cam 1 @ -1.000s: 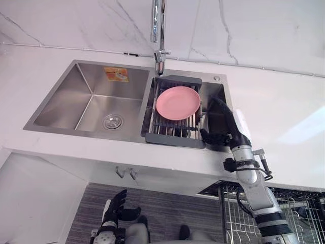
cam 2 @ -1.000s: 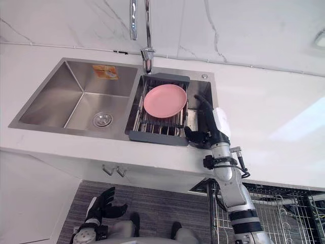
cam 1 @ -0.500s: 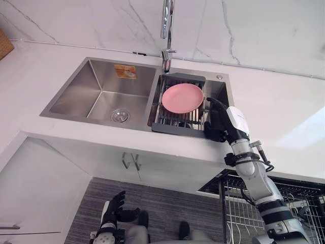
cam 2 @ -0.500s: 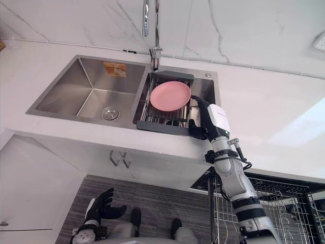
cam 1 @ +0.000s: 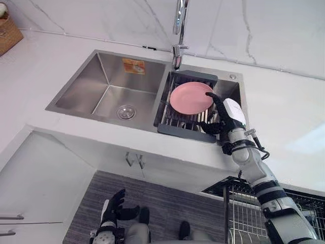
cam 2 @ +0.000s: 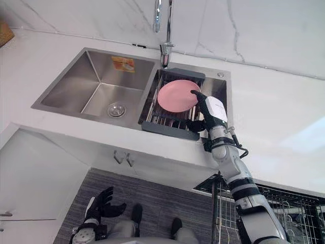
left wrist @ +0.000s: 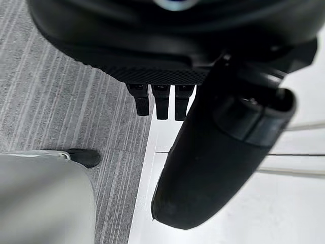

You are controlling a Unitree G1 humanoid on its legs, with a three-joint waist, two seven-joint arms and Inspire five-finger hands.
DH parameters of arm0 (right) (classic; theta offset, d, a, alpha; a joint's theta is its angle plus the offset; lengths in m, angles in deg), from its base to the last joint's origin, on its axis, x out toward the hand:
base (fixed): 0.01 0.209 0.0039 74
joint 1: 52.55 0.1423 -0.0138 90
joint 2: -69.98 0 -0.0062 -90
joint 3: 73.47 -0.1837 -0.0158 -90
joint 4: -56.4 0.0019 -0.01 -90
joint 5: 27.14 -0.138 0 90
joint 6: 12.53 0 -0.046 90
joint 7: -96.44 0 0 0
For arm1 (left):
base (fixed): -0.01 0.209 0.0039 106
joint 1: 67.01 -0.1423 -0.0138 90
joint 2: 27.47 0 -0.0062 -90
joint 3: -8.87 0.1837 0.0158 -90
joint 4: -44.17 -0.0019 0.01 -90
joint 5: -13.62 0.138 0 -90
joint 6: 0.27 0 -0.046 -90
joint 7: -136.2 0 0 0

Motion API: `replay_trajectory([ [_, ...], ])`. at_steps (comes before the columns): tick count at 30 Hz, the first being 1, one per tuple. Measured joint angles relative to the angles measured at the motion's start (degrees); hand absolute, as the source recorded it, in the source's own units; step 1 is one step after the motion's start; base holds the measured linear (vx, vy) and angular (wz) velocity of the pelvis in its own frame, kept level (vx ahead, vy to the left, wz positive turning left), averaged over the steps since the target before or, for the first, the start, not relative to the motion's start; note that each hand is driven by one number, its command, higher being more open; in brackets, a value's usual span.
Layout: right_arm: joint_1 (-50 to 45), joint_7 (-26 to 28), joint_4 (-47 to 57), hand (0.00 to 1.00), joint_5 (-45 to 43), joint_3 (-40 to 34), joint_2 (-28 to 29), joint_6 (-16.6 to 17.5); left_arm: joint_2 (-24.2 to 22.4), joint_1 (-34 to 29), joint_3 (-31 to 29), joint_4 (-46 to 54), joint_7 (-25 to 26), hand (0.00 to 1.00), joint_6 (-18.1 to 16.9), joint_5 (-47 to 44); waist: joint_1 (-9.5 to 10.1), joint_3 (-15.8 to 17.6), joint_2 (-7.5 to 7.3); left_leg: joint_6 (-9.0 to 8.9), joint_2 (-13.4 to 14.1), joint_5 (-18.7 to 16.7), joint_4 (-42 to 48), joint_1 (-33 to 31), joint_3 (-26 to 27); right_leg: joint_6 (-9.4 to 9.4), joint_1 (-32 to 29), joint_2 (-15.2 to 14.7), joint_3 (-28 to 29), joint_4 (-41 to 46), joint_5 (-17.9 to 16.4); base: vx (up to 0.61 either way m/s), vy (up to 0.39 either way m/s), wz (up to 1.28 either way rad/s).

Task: Walk over to the sink, pick up the cup, carry it to the dishwasher, place the cup inside the dishwasher, then close the dishwasher door

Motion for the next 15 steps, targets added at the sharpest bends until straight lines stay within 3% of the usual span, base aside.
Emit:
replay_trajectory([
  [9, 6.5, -0.5, -5.3, 0.9, 2.3, 2.5, -1.8, -1.3, 0.3, 1.6, -0.1, -0.2, 1.0, 0.9, -0.3, -1.2, 0.54, 3.1, -0.33, -0.58, -0.1, -0.5, 2.2, -2.5, -1.1, 0.22, -1.3, 0.1, -0.9, 0.9, -0.3, -0.05, 0.008, 0.05],
  [10, 7.6, -0.5, -6.2, 0.3, 2.6, 2.8, -2.0, -1.5, 0.3, 1.9, -0.1, -0.3, 1.0, 0.9, -0.4, -1.2, 0.55, 3.2, -0.32, -0.51, 0.0, -0.5, 2.4, -3.2, -1.1, 0.16, -1.8, 0.2, -0.9, 1.1, -0.3, -0.08, 0.002, 0.02],
  [15, 11.6, -2.8, -9.3, 0.3, 3.2, 4.5, -2.5, -2.6, 0.6, 3.2, -0.2, -1.3, 1.2, 0.9, -0.5, -1.5, 0.68, 4.8, -0.33, -0.38, 0.5, -0.3, 2.2, -4.2, -1.3, -0.34, -2.5, 0.9, -0.6, 0.6, -0.4, -0.08, -0.008, 0.01],
])
